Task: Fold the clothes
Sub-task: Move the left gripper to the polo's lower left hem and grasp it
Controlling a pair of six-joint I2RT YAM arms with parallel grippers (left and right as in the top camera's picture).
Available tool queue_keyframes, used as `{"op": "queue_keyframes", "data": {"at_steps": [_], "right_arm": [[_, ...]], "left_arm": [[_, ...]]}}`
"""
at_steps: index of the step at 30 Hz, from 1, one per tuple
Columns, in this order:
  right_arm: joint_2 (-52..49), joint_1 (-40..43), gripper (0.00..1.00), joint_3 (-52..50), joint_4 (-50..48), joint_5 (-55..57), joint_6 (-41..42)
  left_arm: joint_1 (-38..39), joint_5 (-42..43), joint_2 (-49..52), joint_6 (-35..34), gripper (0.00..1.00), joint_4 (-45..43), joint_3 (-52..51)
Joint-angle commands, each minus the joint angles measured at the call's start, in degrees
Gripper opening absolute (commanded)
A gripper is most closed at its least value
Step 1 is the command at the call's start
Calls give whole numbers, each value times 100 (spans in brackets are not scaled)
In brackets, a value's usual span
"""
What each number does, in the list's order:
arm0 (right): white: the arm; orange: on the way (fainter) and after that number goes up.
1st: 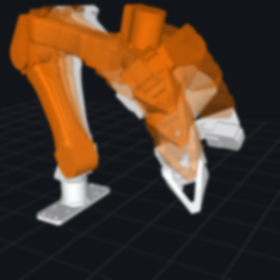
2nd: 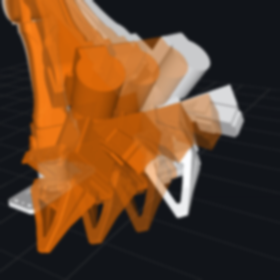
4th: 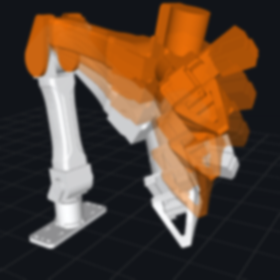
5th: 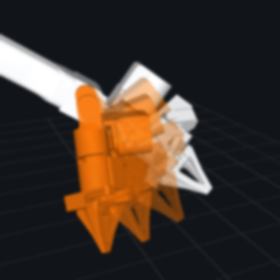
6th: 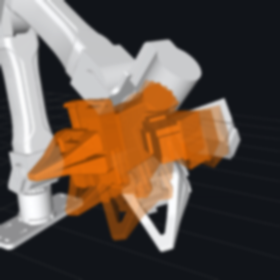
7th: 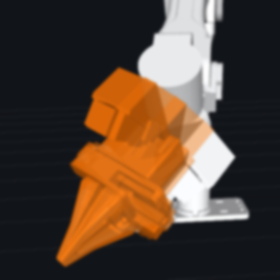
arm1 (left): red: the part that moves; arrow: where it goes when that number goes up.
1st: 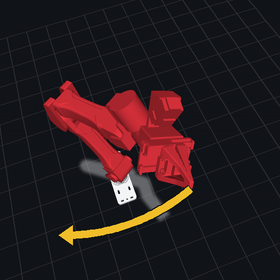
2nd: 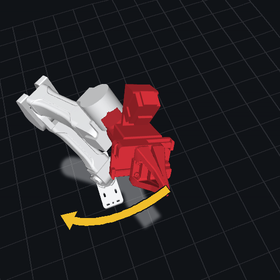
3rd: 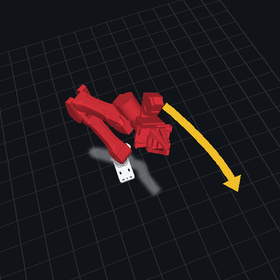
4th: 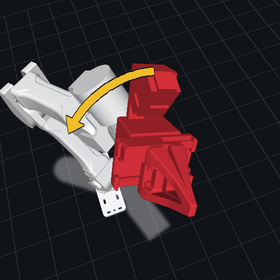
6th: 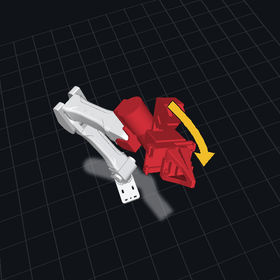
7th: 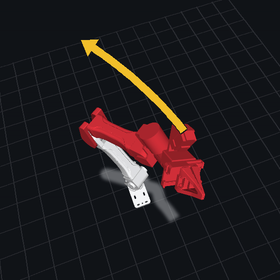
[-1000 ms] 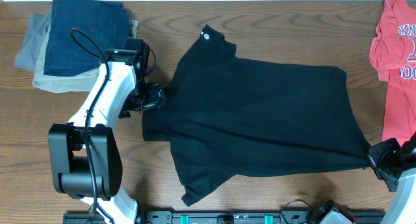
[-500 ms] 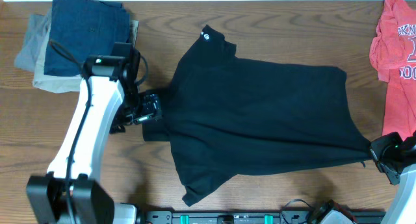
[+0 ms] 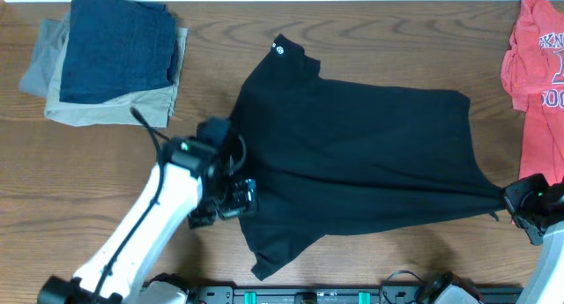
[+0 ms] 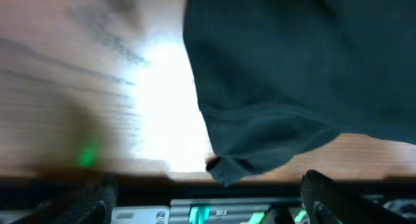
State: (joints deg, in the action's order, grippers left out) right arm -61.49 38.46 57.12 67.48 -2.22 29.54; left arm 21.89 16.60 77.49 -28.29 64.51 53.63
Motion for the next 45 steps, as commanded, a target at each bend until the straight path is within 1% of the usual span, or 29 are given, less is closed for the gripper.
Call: {"op": "queue_keyframes", "data": {"at_steps": [1,5,9,17,21,26,28,29,31,32,34,35,37,40,45], "right_arm": [[-2,57,2,57,-87,20,-44],[-2,57,2,55,-98,-92,-46],[-2,57,2,57,-107,-107,-46],[-2,57,2,57,-153,-109,-44],[-2,57,2,57,-170,-118,-44],[-2,57,2,55,-192,-129,-44],[-2,57,2,55,-199,-129,-44],[-2,57,2,57,-199,-129,-46],[-2,57,2,55,-197,-127,-46],[-2,57,2,55,-197,-127,-46],[-2,57,2,57,-208,-129,-44],[-2,57,2,55,-214,-127,-46],[-2,57,2,55,-223,-127,-44],[-2,57,2,57,-269,-125,-42],[-2,57,1,57,-299,-125,24]], "left_arm": [[264,98,-192,-627,91,-575,-662],[461,98,-129,-1093,90,-1169,-1165],[584,94,-70,-1178,85,-1508,-1412],[831,96,26,-1738,79,-2203,-1875],[942,94,181,-1792,75,-2240,-1941],[1130,96,586,-1836,73,-2479,-1945],[1187,94,769,-1834,66,-2551,-1945],[1196,94,839,-1832,56,-2566,-1945],[1196,94,916,-1827,43,-2564,-1945],[1196,92,922,-1803,33,-2564,-1943],[1193,92,916,-1738,19,-2544,-1926],[1193,92,916,-1731,6,-2503,-1902],[1193,92,896,-1720,6,-2330,-1805],[1193,7,754,-1646,6,-1827,-1532],[1193,-573,175,-1635,6,-931,-1032]]}}
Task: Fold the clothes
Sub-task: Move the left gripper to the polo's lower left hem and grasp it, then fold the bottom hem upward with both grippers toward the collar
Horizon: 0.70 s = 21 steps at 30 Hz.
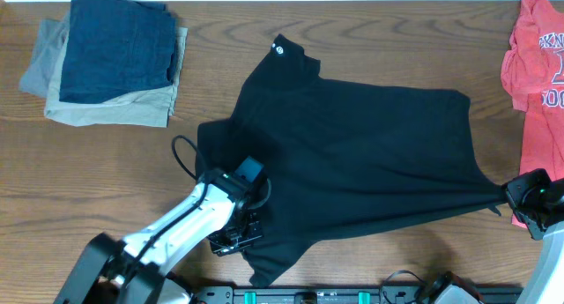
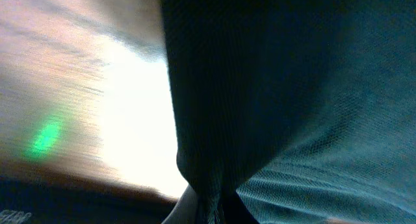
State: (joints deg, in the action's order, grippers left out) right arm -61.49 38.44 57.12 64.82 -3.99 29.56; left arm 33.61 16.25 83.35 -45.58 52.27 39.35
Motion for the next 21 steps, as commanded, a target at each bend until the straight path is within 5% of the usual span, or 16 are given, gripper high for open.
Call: {"op": "queue_keyframes", "data": {"at_steps": [1,10,21], "right_arm": [[-2,59,1,55,-31,52,22],[-289,59,1,4,273,76,22],[-839,48,1,-35,-52,50,129]], "left_arm": [[22,-612,-546,94,6,378,468],[22,-820,-1674,96,6,424,603],[22,-2813,-2450,243,6,-560,717]]}}
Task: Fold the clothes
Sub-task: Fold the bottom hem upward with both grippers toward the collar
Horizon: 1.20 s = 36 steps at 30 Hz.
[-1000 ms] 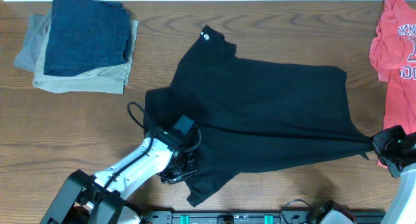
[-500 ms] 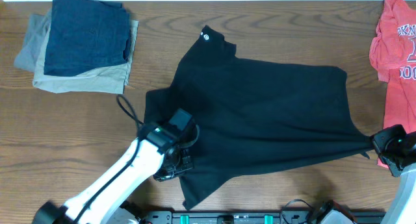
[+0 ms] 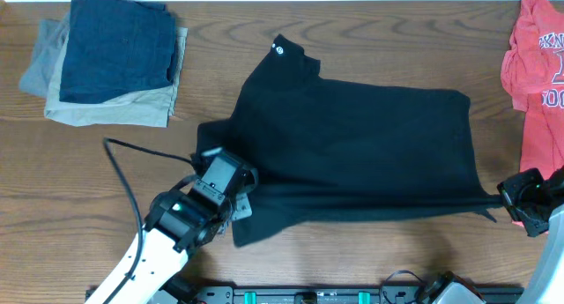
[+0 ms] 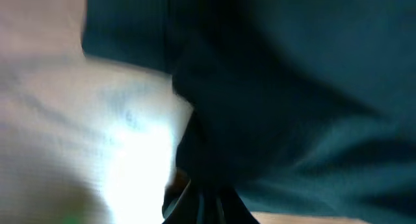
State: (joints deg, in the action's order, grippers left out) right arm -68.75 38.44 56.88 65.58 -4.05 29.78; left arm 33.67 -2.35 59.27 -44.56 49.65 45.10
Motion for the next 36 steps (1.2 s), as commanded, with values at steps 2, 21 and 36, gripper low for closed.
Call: {"op": "queue_keyframes", "data": {"at_steps": [2,21,36], "right_arm": [[-177,48,1,-11,-254,55,109],[-225,-103,1,-981,-2308,-90,623],[-1139,-614,1,-981,-3351,-433,619]], "left_arm": [[15,-1250,2,146,6,-656,140],[11,-1690,1770,1010,6,-3436,131],[-20,-2455,2253,1010,7,-3499,127]]}}
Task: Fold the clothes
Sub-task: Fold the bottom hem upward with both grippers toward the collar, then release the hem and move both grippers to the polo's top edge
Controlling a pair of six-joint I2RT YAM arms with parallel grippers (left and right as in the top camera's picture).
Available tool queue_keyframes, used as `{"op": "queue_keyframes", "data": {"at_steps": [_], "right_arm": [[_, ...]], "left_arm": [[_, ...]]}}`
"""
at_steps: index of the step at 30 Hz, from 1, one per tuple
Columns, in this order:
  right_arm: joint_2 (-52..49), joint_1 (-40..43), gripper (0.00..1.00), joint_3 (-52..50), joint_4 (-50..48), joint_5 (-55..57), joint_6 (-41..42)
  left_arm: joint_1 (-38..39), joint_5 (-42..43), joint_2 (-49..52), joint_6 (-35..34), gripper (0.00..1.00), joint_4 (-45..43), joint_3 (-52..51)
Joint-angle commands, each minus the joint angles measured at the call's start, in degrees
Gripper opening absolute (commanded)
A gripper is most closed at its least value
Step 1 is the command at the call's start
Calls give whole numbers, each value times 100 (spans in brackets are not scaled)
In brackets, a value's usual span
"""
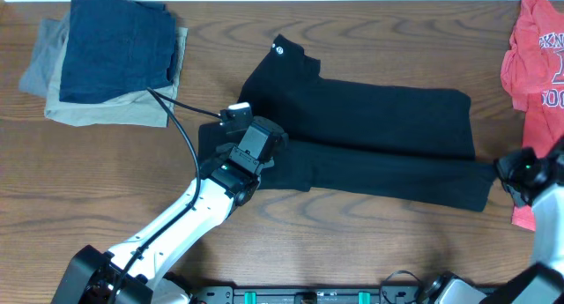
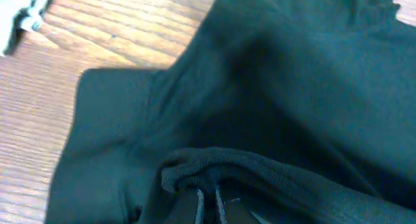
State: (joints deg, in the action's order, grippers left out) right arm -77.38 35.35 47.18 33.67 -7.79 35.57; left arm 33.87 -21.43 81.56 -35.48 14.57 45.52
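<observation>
The black shirt (image 1: 370, 128) lies across the middle of the table, its near part folded up over itself into a long band (image 1: 388, 176). My left gripper (image 1: 256, 145) is shut on the shirt's hem at the left end of that fold; in the left wrist view the gripper (image 2: 208, 201) pinches a bunched ridge of black fabric (image 2: 214, 169). My right gripper (image 1: 520, 167) is shut on the hem's right corner (image 1: 485, 176) at the table's right side.
A stack of folded clothes (image 1: 110, 57), navy on top of tan and grey, sits at the far left. A red shirt (image 1: 533, 75) lies at the far right edge. Wooden tabletop (image 1: 106, 189) shows around the shirt.
Both grippers have moved away from the near edge with the hem. The lower part of the shirt now lies folded over the middle of it, and the shirt looks narrower.
My left gripper stood open by the shirt's near left edge while the right held the right corner. Then the left was down at the lower left hem, then shut on it and lifted. Now both hold the hem over the shirt's middle.
</observation>
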Motion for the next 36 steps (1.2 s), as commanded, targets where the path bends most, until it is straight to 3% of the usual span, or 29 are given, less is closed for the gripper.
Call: {"op": "queue_keyframes", "data": {"at_steps": [1,9,11,12,13,14,16,18,21,22,29,34,36], "right_arm": [[-372,-407,1,-11,-245,-59,39],[-979,-997,1,-11,-811,131,66],[-1071,-1088,4,-11,-914,297,63],[-1099,-1128,6,-11,-966,372,61],[-1104,-1150,11,-11,-1005,448,61],[-1104,-1165,21,-9,-1036,507,61],[-1102,-1158,49,39,-1075,575,28],[-1102,-1139,73,175,-1040,553,-125],[-1099,-1106,96,691,-579,490,-411],[-1099,-1099,99,916,-372,492,-518],[-1102,-1106,99,2804,1121,365,-1838],[-1102,-1106,99,3399,1547,116,-1993],[-1104,-1106,91,3401,1668,-122,-1954]], "left_arm": [[-68,-610,24,101,8,11,85],[-466,-627,125,140,11,11,83],[-522,-625,173,140,17,7,83],[-533,-627,197,140,27,4,83],[-533,-627,221,140,38,-13,83],[-531,-627,236,142,43,-22,83],[-531,-627,236,271,49,-74,85],[-531,-627,197,732,65,-234,96],[-531,-625,28,1399,80,-313,282],[-531,-621,-33,1558,83,-295,389],[-761,540,-74,2352,85,166,1578],[-1241,1569,153,2614,85,168,1996],[-1432,2074,249,2625,84,245,2072]]}}
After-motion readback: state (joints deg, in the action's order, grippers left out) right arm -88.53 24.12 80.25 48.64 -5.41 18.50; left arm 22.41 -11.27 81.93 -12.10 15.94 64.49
